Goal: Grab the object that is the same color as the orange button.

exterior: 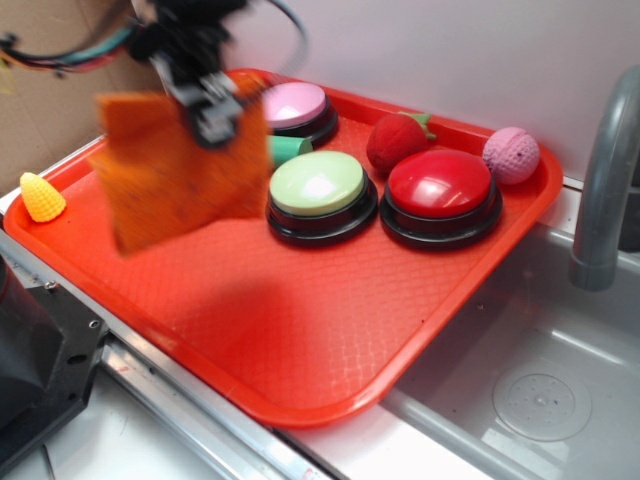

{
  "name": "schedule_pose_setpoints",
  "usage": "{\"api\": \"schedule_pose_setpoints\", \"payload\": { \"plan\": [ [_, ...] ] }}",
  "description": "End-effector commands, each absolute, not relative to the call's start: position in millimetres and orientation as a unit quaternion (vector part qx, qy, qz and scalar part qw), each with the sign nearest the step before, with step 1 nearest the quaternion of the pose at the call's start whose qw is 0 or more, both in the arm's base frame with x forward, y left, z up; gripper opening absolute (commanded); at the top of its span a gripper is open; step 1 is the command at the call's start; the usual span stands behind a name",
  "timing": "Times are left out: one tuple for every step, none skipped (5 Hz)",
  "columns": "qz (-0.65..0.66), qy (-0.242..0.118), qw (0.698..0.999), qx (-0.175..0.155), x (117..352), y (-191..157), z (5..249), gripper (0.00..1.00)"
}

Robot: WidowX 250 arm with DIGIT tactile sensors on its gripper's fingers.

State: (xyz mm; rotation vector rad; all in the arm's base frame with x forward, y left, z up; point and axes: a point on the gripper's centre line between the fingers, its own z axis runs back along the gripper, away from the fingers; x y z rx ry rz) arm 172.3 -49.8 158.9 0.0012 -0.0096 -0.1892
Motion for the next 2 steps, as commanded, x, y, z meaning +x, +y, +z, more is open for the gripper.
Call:
{"api": "schedule_pose_setpoints", "payload": {
  "plan": [
    [0.025, -0.039, 0.999, 0.013, 144.9, -9.9, 198.1, 0.0],
    [0.049, -0.037, 0.998, 0.012, 140.6, 7.5, 194.5, 0.0]
  ]
}}
